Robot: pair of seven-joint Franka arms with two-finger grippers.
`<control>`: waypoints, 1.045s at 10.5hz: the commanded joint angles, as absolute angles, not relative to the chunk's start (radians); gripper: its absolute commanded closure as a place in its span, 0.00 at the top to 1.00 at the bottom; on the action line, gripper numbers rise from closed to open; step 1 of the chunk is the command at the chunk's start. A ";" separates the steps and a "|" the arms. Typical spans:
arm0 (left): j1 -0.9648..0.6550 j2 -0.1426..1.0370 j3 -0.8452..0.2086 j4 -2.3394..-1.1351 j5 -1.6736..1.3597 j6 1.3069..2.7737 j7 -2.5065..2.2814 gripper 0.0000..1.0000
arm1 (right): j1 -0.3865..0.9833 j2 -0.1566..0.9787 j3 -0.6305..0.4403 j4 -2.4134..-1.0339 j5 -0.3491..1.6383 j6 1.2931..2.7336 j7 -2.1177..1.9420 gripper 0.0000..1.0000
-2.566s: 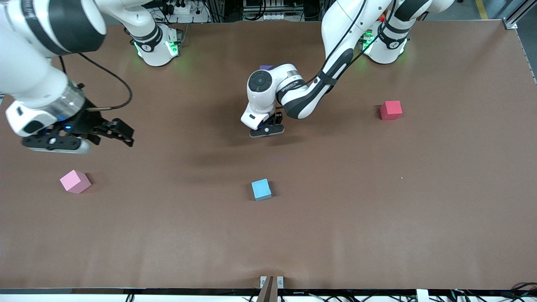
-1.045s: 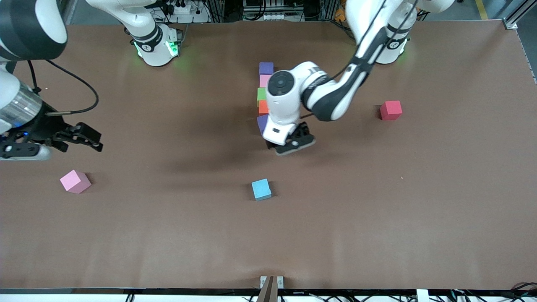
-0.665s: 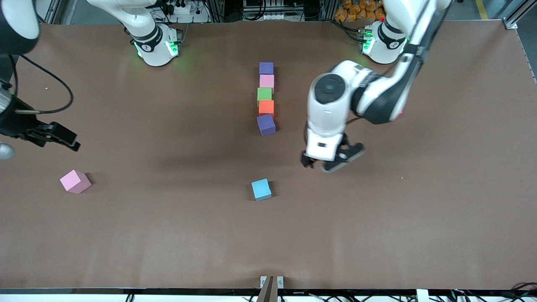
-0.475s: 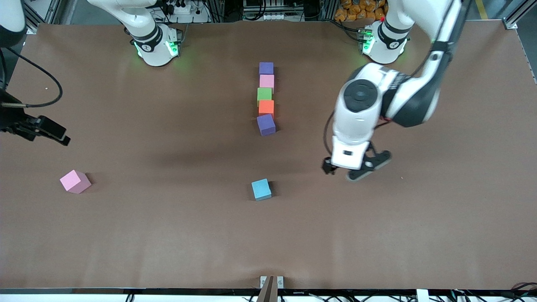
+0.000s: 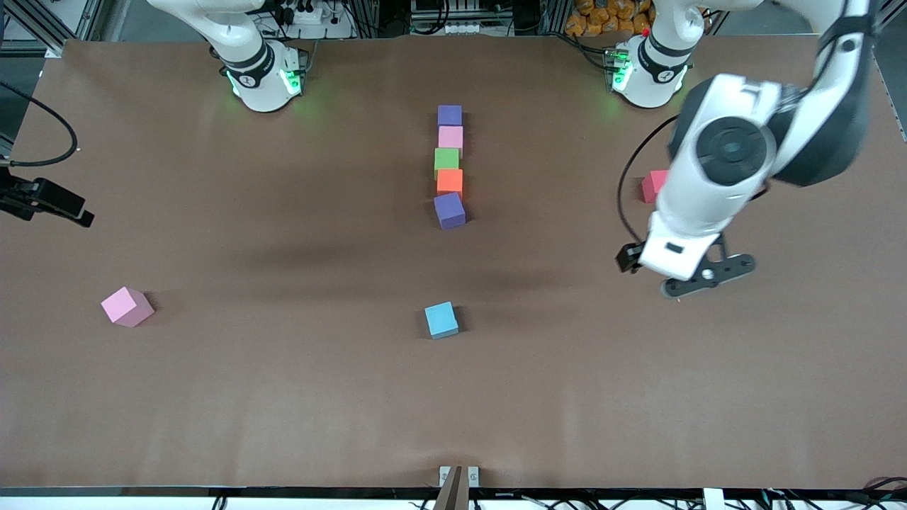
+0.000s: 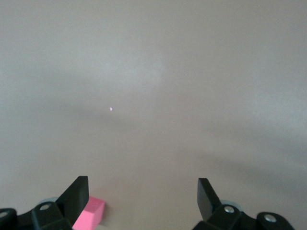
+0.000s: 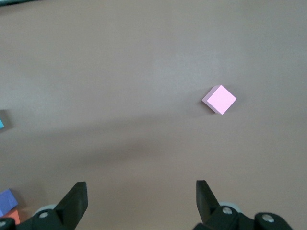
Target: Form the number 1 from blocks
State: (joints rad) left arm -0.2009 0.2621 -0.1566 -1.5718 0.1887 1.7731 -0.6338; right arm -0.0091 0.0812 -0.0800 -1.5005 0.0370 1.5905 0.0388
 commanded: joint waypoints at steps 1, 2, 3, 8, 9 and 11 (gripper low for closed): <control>-0.135 0.161 -0.158 -1.598 0.106 1.714 -0.449 1.00 | -0.021 0.045 -0.077 -1.522 0.017 1.563 -0.043 1.00; -0.106 0.131 -0.158 -1.597 0.088 1.698 -0.398 1.00 | -0.018 0.044 -0.078 -1.520 0.011 1.562 -0.049 1.00; -0.101 0.105 -0.156 -1.592 0.063 1.686 -0.352 1.00 | -0.018 0.049 -0.078 -1.514 0.005 1.543 -0.049 1.00; -0.069 0.046 -0.068 -1.476 -0.014 1.510 -0.082 1.00 | -0.015 0.064 -0.078 -1.448 0.003 1.519 -0.046 1.00; -0.069 0.040 -0.060 -1.454 -0.035 1.473 -0.078 1.00 | -0.014 0.063 -0.078 -1.448 0.005 1.520 -0.048 1.00; -0.069 -0.003 -0.060 -1.453 -0.046 1.457 -0.075 1.00 | -0.012 0.064 -0.078 -1.450 0.006 1.534 -0.045 1.00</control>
State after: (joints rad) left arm -0.0717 0.0276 -0.0594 -1.4629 -0.0205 1.4839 -0.0982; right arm -0.0102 0.0646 -0.0832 -1.4587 0.0216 1.5349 -0.0340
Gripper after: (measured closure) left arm 0.000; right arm 0.000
